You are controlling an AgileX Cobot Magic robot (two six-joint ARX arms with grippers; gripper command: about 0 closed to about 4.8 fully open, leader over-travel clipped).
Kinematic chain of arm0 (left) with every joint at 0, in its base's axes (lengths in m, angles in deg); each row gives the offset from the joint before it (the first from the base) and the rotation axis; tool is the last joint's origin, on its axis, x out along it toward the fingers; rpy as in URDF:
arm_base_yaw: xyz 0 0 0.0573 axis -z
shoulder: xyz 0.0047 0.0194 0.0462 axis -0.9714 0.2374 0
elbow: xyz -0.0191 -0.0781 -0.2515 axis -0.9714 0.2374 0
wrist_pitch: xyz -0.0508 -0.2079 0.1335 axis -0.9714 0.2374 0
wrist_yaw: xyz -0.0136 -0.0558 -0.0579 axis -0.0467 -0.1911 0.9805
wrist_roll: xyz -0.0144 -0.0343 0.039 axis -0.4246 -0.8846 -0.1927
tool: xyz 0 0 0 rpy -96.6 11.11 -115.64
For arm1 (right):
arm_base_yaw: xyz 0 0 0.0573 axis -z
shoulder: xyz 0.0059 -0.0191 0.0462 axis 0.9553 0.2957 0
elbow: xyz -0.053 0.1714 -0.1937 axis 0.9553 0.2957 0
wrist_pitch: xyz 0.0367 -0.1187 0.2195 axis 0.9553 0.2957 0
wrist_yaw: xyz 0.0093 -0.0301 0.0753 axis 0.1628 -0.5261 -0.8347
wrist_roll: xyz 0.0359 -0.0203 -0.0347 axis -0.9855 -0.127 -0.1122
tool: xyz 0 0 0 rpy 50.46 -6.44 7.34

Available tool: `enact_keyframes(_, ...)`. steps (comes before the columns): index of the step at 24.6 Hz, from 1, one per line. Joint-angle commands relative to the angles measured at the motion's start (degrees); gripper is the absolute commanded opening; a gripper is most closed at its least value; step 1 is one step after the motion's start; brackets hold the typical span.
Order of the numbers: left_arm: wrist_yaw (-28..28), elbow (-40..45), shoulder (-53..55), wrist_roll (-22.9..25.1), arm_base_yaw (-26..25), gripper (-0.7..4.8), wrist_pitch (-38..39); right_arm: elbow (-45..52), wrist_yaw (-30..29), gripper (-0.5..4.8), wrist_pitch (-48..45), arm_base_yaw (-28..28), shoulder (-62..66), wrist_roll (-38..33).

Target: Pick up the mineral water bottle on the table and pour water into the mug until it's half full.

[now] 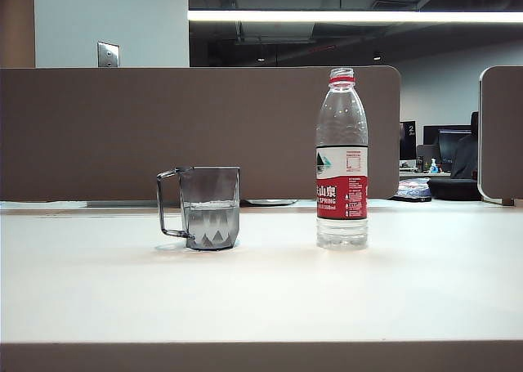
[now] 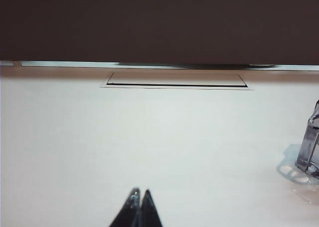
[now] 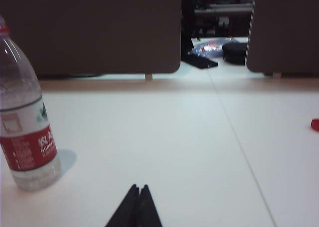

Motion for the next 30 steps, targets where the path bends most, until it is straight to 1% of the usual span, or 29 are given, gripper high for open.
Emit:
enact_keyframes(1,0.2,-0.2,0.0,0.0,0.0,-0.05,-0.6,0.2,1.5,-0.01,-1.4,-0.3,-2.4,-0.2)
enact_keyframes(6,0.2,-0.2,0.0,0.0,0.0,-0.05,-0.6,0.2,4.2,-0.01,0.2,-1.7,-2.4,-0.2)
enact_keyframes(12,0.2,-0.2,0.0,0.0,0.0,-0.05,-0.6,0.2,3.9,-0.01,4.6,-2.2,-2.4,-0.5)
enact_keyframes(21,0.2,-0.2,0.0,0.0,0.0,-0.05,-0.6,0.2,3.4,-0.01,4.4,-3.2,-2.4,-0.7)
enact_keyframes(23,0.2,-0.2,0.0,0.0,0.0,-0.05,-0.6,0.2,2.4,-0.01,4.4,-3.2,-2.4,-0.7)
enact_keyframes(30,0.2,-0.2,0.0,0.0,0.0,-0.05,-0.6,0.2,2.3,-0.01,4.4,-3.1,-2.4,-0.7)
